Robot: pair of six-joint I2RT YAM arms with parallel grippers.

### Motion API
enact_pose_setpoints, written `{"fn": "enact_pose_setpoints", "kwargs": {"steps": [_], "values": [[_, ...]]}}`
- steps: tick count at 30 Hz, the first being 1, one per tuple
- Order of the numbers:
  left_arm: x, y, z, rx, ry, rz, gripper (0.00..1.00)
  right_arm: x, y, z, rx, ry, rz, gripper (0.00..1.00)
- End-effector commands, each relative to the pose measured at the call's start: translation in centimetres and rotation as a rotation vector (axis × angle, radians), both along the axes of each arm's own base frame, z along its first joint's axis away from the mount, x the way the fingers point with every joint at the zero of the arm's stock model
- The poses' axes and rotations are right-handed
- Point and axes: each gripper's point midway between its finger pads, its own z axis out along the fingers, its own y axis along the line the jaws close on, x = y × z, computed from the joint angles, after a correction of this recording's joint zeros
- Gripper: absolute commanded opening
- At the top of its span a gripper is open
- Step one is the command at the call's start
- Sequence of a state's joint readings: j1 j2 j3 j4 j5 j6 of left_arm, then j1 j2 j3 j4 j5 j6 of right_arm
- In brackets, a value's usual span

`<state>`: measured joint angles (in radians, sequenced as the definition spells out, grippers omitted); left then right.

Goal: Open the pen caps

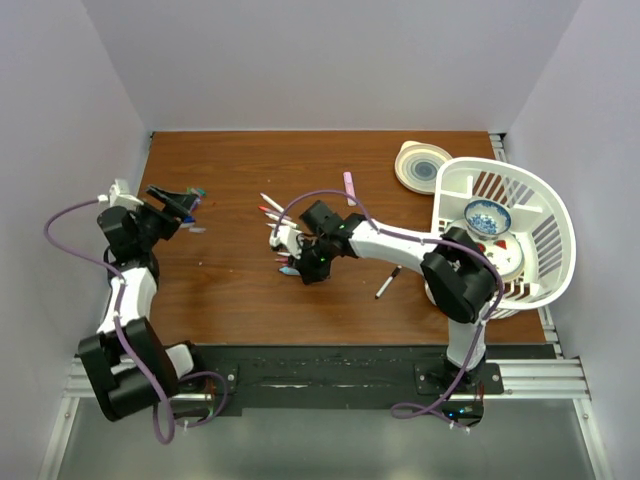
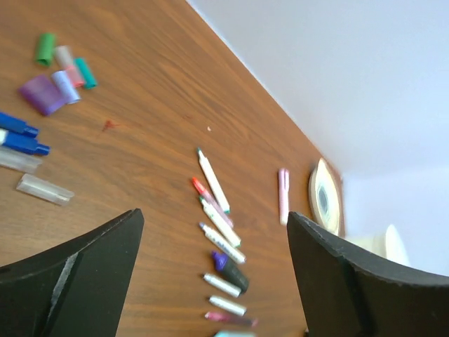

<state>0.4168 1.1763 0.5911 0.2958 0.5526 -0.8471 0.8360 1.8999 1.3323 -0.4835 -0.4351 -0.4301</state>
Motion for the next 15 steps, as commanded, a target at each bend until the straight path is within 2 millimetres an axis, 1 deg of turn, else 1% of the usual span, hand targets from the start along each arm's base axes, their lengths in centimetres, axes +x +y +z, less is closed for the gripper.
{"fn": "enact_pose_setpoints", "kwargs": {"steps": [1, 2, 3, 4, 5, 6, 9, 10, 15], "values": [[-2.3, -3.3, 0.9, 0.219, -0.064, -0.200, 0.90, 0.9, 0.5, -0.8, -0.135, -0.183, 0.038, 0.04], [-3.0, -3.6, 0.2, 0.223, -0.045, -0.211, 0.90, 0.9, 0.6, -1.1, -0.154, -0.198, 0.043, 0.05], [-3.5, -3.8, 0.8, 0.239, -0.067, -0.217, 0.90, 0.8, 0.9, -1.2, -0.164, -0.215, 0.049, 0.05], [-3.8, -3.8, 0.7, 0.250, -0.063, -0.213, 0.90, 0.7, 1.0, -1.3, -0.189, -0.247, 0.053, 0.07], [-4.1, -4.0, 0.7, 0.263, -0.059, -0.216, 0.90, 0.6, 1.0, -1.9, -0.212, -0.253, 0.058, 0.09], [-4.3, -3.9, 1.3, 0.280, -0.078, -0.208, 0.90, 0.4, 1.4, -1.9, -0.218, -0.268, 0.068, 0.10], [-4.3, -3.8, 1.7, 0.294, -0.088, -0.197, 0.91, 0.7, 1.2, -2.4, -0.262, -0.308, 0.061, 0.18], [-4.3, -3.8, 1.8, 0.294, -0.088, -0.197, 0.91, 1.0, 1.2, -2.4, -0.267, -0.321, 0.054, 0.24], [-4.3, -3.7, 1.8, 0.290, -0.082, -0.190, 0.91, 1.5, 0.9, -2.8, -0.289, -0.337, 0.038, 0.33]]}}
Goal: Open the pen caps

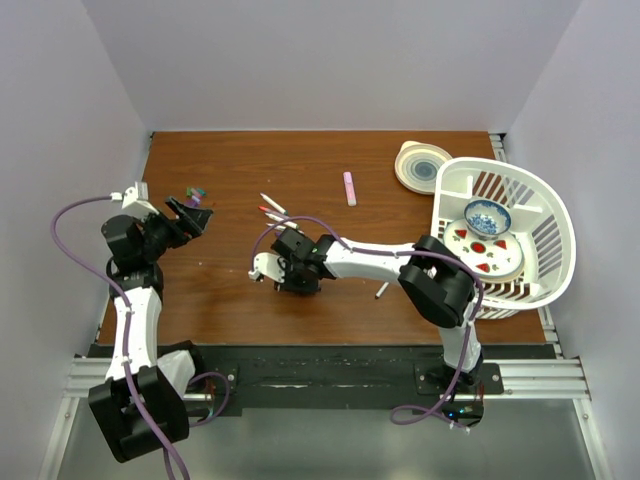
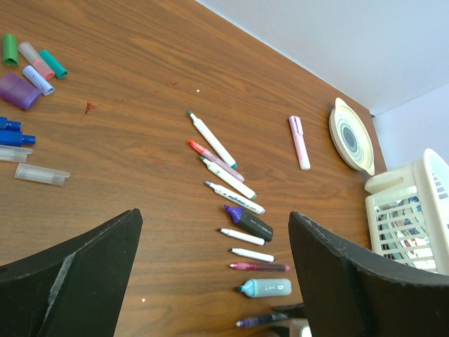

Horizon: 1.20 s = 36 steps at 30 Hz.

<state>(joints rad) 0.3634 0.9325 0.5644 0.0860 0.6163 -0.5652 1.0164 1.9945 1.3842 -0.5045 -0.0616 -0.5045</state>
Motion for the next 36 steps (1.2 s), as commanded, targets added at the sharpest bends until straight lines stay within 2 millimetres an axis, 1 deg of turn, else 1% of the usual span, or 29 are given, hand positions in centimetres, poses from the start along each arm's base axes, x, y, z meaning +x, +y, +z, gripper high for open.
{"fn": "enact_pose_setpoints", "kwargs": {"steps": [1, 6, 8, 10, 12, 13, 15, 16, 17, 18, 19, 20, 21, 22, 23, 24, 25, 26, 27, 28, 29, 30, 31, 32, 34, 35, 36], "values": [[-0.1, 0.1, 0.3, 0.036, -0.017, -0.005, 0.91, 2.0, -0.3, 0.4, -0.028, -0.079, -0.032, 0.34], [-0.1, 0.1, 0.5, 0.036, -0.025, -0.007, 0.91, 2.1, -0.2, 0.8, -0.023, -0.083, -0.035, 0.35], [-0.2, 0.1, 0.5, 0.036, -0.025, -0.006, 0.91, 1.9, -0.1, 1.6, -0.011, -0.081, -0.031, 0.35], [-0.2, 0.1, 0.5, 0.036, -0.028, -0.009, 0.91, 2.1, 0.0, 3.1, 0.011, -0.092, -0.024, 0.40], [-0.2, 0.1, 0.7, 0.037, -0.033, -0.008, 0.92, 2.0, -0.1, 4.1, 0.033, -0.085, -0.010, 0.44], [-0.3, 0.1, 0.7, 0.038, -0.034, -0.008, 0.92, 1.4, 0.0, 5.2, 0.066, -0.055, 0.009, 0.46], [-0.3, 0.0, 0.8, 0.038, -0.036, -0.011, 0.92, 1.6, -0.5, 6.2, 0.096, -0.035, 0.018, 0.48], [-0.3, 0.0, 0.8, 0.038, -0.037, -0.011, 0.93, 0.7, -0.6, 6.6, 0.115, 0.015, 0.048, 0.50], [-0.3, 0.0, 0.8, 0.040, -0.039, -0.011, 0.94, 0.6, -0.8, 7.7, 0.148, 0.023, 0.055, 0.50], [-0.3, -0.1, 0.9, 0.039, -0.040, -0.016, 0.96, 1.1, -1.7, 7.8, 0.161, 0.040, 0.058, 0.51], [-0.4, -0.1, 0.8, 0.036, -0.039, -0.015, 0.97, 0.9, -2.5, 8.0, 0.166, 0.074, 0.068, 0.51], [-0.3, -0.1, 0.7, 0.032, -0.034, -0.015, 1.00, 0.0, -2.6, 8.8, 0.220, 0.131, 0.105, 0.51], [-0.3, -0.1, 0.6, 0.026, -0.030, -0.015, 1.00, 1.0, -3.9, 9.3, 0.237, 0.134, 0.109, 0.52], [-0.3, -0.2, 0.3, 0.009, -0.018, -0.014, 1.00, 0.9, -4.8, 9.6, 0.246, 0.157, 0.116, 0.52], [-0.2, -0.2, -0.2, -0.006, 0.002, -0.010, 1.00, 0.8, -5.4, 9.9, 0.272, 0.175, 0.124, 0.55], [-0.2, -0.3, -0.5, -0.024, 0.014, -0.017, 1.00, 1.8, -6.7, 11.1, 0.303, 0.141, 0.120, 0.57], [-0.3, -0.7, -0.8, -0.042, 0.021, -0.037, 1.00, 2.0, -7.5, 11.4, 0.315, 0.137, 0.126, 0.60], [-0.1, -1.1, -1.2, -0.064, 0.032, -0.064, 1.00, 1.7, -8.7, 10.7, 0.309, 0.146, 0.131, 0.65], [-0.3, -1.9, -1.0, -0.083, 0.028, -0.116, 1.00, 2.0, -9.8, 11.6, 0.338, 0.096, 0.155, 0.79], [-0.2, -2.1, -1.0, -0.095, 0.022, -0.133, 1.00, 2.4, -10.2, 11.6, 0.355, 0.047, 0.175, 0.87], [-0.2, -2.3, -1.2, -0.107, 0.024, -0.147, 1.00, 1.3, -11.7, 9.7, 0.332, 0.056, 0.188, 0.91], [-0.4, -2.6, -1.1, -0.118, 0.017, -0.169, 1.00, 1.7, -12.8, 9.1, 0.304, 0.004, 0.209, 0.99], [-0.5, -2.8, -1.0, -0.124, 0.010, -0.175, 1.00, 2.1, -13.3, 9.5, 0.301, -0.054, 0.204, 0.99], [-0.5, -2.9, -1.0, -0.124, 0.005, -0.176, 1.00, 1.8, -14.1, 8.5, 0.274, -0.050, 0.187, 0.99], [-0.6, -3.0, -0.9, -0.125, -0.001, -0.182, 1.00, 2.4, -15.5, 7.8, 0.222, -0.037, 0.076, 0.99], [-0.6, -3.0, -0.8, -0.126, -0.003, -0.184, 1.00, 3.1, -15.6, 8.3, 0.219, -0.033, 0.019, 0.99], [-0.7, -3.0, -0.8, -0.129, -0.002, -0.184, 1.00, 3.0, -16.2, 8.1, 0.209, 0.013, -0.062, 0.99]]}}
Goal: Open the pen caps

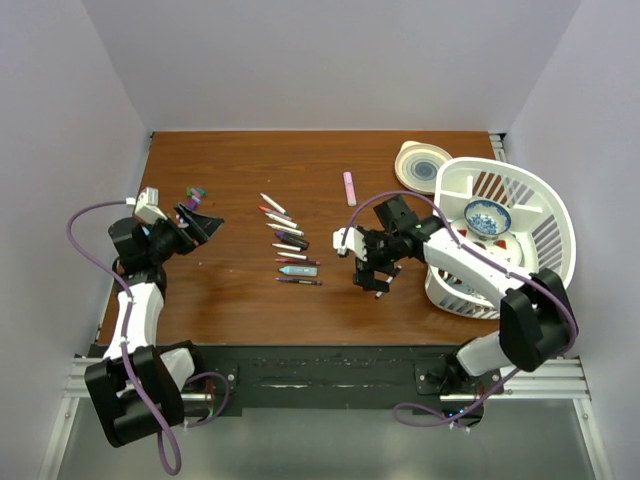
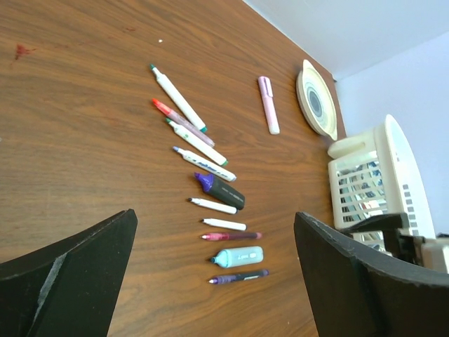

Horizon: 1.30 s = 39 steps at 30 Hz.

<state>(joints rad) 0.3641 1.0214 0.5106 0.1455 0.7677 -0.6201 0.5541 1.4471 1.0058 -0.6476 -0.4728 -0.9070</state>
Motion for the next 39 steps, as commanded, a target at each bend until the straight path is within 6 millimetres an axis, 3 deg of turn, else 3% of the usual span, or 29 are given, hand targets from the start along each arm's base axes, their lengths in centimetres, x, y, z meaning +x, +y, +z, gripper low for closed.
{"fn": "enact_pose_setpoints", "kwargs": {"steps": [1, 4, 7, 8, 9, 11, 13, 14, 16, 17, 18, 19, 20, 22, 23, 28, 33, 39], "values": [[0.0, -0.7, 2.0, -0.016, -0.084, -0.053, 1.00, 2.0, -1.4, 0.5, -0.053, 0.023, -0.192, 0.99], [-0.1, -0.8, 2.2, -0.020, -0.091, -0.058, 1.00, 2.2, -2.3, 0.1, -0.091, 0.165, -0.411, 0.96], [-0.2, -0.9, 2.4, -0.021, -0.096, -0.057, 1.00, 2.4, -3.3, -0.7, -0.140, 0.291, -0.579, 0.79], [-0.2, -0.9, 2.5, -0.017, -0.103, -0.058, 1.00, 2.9, -3.4, -0.6, -0.128, 0.306, -0.641, 0.69], [-0.2, -0.9, 2.4, -0.019, -0.101, -0.059, 1.00, 3.7, -3.9, -0.6, -0.113, 0.303, -0.686, 0.67], [-0.3, -0.9, 2.6, -0.022, -0.105, -0.059, 1.00, 6.9, -4.0, 0.4, -0.044, 0.248, -0.816, 0.69], [-0.3, -1.0, 2.5, -0.026, -0.104, -0.063, 1.00, 9.8, -3.0, 0.8, 0.031, 0.238, -0.867, 0.72], [-0.3, -1.0, 2.5, -0.026, -0.104, -0.061, 1.00, 11.7, -2.3, 1.9, 0.083, 0.235, -0.913, 0.74], [-0.2, -1.0, 2.4, -0.026, -0.103, -0.061, 1.00, 13.8, -1.1, 0.6, 0.086, 0.271, -0.944, 0.78], [-0.3, -1.0, 2.3, -0.028, -0.099, -0.063, 1.00, 15.8, -0.2, 2.1, 0.138, 0.262, -0.975, 0.79], [-0.2, -1.0, 2.3, -0.028, -0.099, -0.061, 1.00, 16.7, 0.3, 2.1, 0.142, 0.267, -0.986, 0.80], [-0.3, -1.0, 2.3, -0.030, -0.097, -0.062, 1.00, 17.7, 0.6, -0.1, 0.110, 0.296, -1.001, 0.80], [-0.2, -1.0, 2.2, -0.030, -0.094, -0.060, 1.00, 19.7, 1.2, 1.5, 0.146, 0.257, -1.006, 0.80], [-0.2, -0.9, 2.2, -0.031, -0.094, -0.058, 1.00, 21.8, 1.0, -0.9, 0.102, 0.252, -1.068, 0.78], [-0.2, -0.9, 2.2, -0.033, -0.092, -0.057, 1.00, 23.6, 1.4, 0.2, 0.130, 0.213, -1.084, 0.77], [-0.1, -0.6, 1.8, -0.035, -0.081, -0.047, 1.00, 28.9, 1.5, -0.8, 0.114, 0.102, -1.133, 0.67], [0.1, -0.4, 1.5, -0.052, -0.065, -0.043, 1.00, 30.7, 1.2, -2.8, 0.064, 0.062, -1.127, 0.58], [0.1, -0.4, 1.3, -0.062, -0.063, -0.047, 1.00, 30.2, 1.2, -5.3, 0.029, 0.099, -1.132, 0.41]]}}
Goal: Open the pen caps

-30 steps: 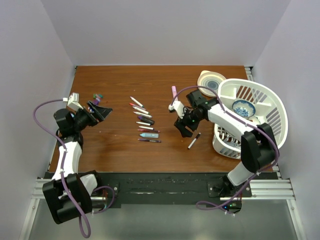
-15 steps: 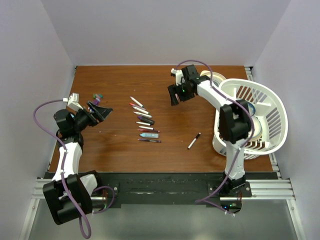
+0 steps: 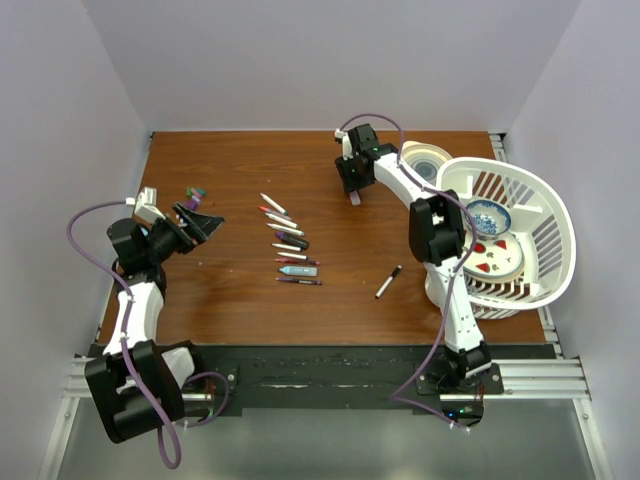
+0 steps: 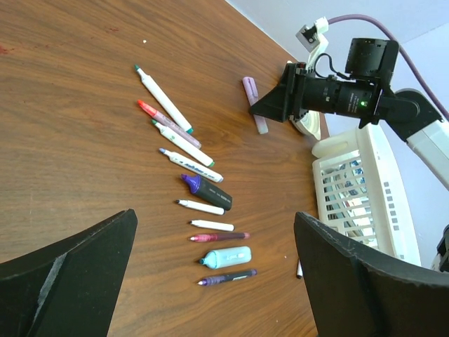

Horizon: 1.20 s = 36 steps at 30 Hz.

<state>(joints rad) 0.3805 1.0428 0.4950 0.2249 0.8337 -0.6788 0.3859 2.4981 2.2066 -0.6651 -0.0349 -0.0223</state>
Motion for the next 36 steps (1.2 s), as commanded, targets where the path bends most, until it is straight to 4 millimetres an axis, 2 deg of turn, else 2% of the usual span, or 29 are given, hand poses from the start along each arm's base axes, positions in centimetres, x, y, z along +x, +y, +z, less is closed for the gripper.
{"fn": "enact_pose_setpoints", "kwargs": {"steps": [1, 2, 3, 4, 5, 6, 7, 8, 9, 10, 12, 13, 15, 16, 18, 19, 20, 21, 22, 23, 24, 25, 27, 28, 30, 31, 33, 34, 36], "values": [[0.1, 0.0, 0.7, -0.008, -0.040, -0.017, 1.00, 0.2, -0.5, 0.7, -0.022, -0.013, -0.016, 0.38], [0.0, -0.2, 0.7, -0.013, -0.041, -0.025, 1.00, 0.0, -0.5, 0.4, -0.025, -0.008, -0.013, 0.36], [0.0, -0.3, 0.9, -0.019, -0.052, -0.032, 1.00, 0.0, -0.7, 0.7, -0.024, -0.014, -0.015, 0.31], [0.0, -0.4, 1.0, -0.028, -0.059, -0.040, 1.00, -0.6, -0.8, 0.2, -0.032, 0.001, -0.010, 0.26], [-0.5, -1.0, 0.8, -0.048, -0.062, -0.073, 1.00, -0.7, -0.7, 0.3, -0.030, -0.002, -0.007, 0.19], [-0.5, -1.3, 1.5, -0.070, -0.096, -0.089, 1.00, -0.8, -0.7, 1.4, -0.018, -0.020, -0.002, 0.07], [-0.7, -1.7, 1.7, -0.089, -0.108, -0.107, 0.99, -1.6, -0.9, 1.2, -0.020, -0.005, 0.006, 0.02], [-1.2, -2.5, 1.5, -0.112, -0.108, -0.144, 0.99, -1.7, -0.7, 1.8, -0.006, -0.020, 0.011, 0.00], [-1.2, -2.9, 1.8, -0.129, -0.123, -0.162, 0.98, -2.0, -0.3, 4.8, 0.041, -0.062, 0.031, 0.00], [-1.3, -3.4, 1.8, -0.136, -0.124, -0.184, 0.98, -3.5, -0.4, 4.3, 0.050, -0.038, 0.047, 0.00], [-1.6, -5.2, 1.8, -0.143, -0.119, -0.246, 0.98, -4.5, 0.3, 6.6, 0.117, -0.076, 0.086, 0.00], [-1.7, -5.9, 1.8, -0.144, -0.120, -0.272, 0.98, -7.0, 1.3, 8.5, 0.186, -0.066, 0.185, 0.00], [-2.2, -7.9, 2.0, -0.140, -0.125, -0.327, 0.98, -10.6, 2.7, 10.8, 0.292, -0.042, 0.343, 0.00], [-2.4, -8.4, 1.9, -0.143, -0.120, -0.337, 0.98, -14.1, 4.0, 12.9, 0.407, -0.029, 0.499, 0.00], [-2.9, -10.0, 2.5, -0.180, -0.128, -0.331, 0.98, -17.2, 4.7, 14.2, 0.500, -0.002, 0.590, 0.00], [-3.5, -10.6, 2.1, -0.207, -0.122, -0.325, 0.98, -19.5, 4.9, 14.1, 0.559, 0.038, 0.645, 0.00], [-3.6, -11.8, 3.4, -0.224, -0.187, -0.320, 0.98, -21.5, 5.4, 15.9, 0.638, 0.044, 0.709, 0.00], [-4.1, -12.6, 4.1, -0.278, -0.186, -0.314, 0.98, -22.6, 5.6, 16.4, 0.679, 0.051, 0.741, 0.00], [-4.4, -13.2, 4.2, -0.302, -0.188, -0.302, 0.98, -24.0, 5.4, 15.7, 0.705, 0.087, 0.750, 0.00], [-4.5, -14.3, 4.9, -0.334, -0.204, -0.283, 0.98, -24.7, 5.6, 16.9, 0.738, 0.051, 0.784, 0.00], [-4.5, -14.7, 5.4, -0.348, -0.210, -0.270, 0.98, -25.1, 5.6, 16.9, 0.751, 0.048, 0.786, 0.00], [-5.0, -16.1, 5.9, -0.365, -0.208, -0.290, 0.98, -25.8, 5.4, 16.1, 0.753, 0.067, 0.782, 0.00], [-4.0, -16.5, 6.3, -0.395, -0.201, -0.208, 0.98, -26.1, 5.4, 16.4, 0.753, 0.050, 0.789, 0.00], [-4.6, -17.9, 6.8, -0.411, -0.194, -0.227, 0.99, -26.2, 5.5, 16.5, 0.753, 0.049, 0.791, 0.00], [-3.7, -18.4, 6.6, -0.420, -0.170, -0.160, 0.99, -26.2, 5.5, 16.7, 0.755, 0.043, 0.791, 0.00], [-4.0, -19.7, 7.2, -0.426, -0.164, -0.177, 0.99, -26.3, 5.5, 16.8, 0.758, 0.044, 0.791, 0.00], [-2.8, -20.3, 5.8, -0.392, -0.107, -0.109, 0.98, -26.4, 5.6, 16.8, 0.761, 0.037, 0.792, 0.00], [-2.5, -21.1, 6.5, -0.396, -0.100, -0.094, 0.98, -26.4, 5.7, 17.0, 0.764, 0.034, 0.793, 0.00], [-1.3, -21.6, 3.5, -0.343, 0.038, -0.017, 0.92, -26.4, 5.8, 17.0, 0.762, 0.031, 0.795, 0.00]]}}
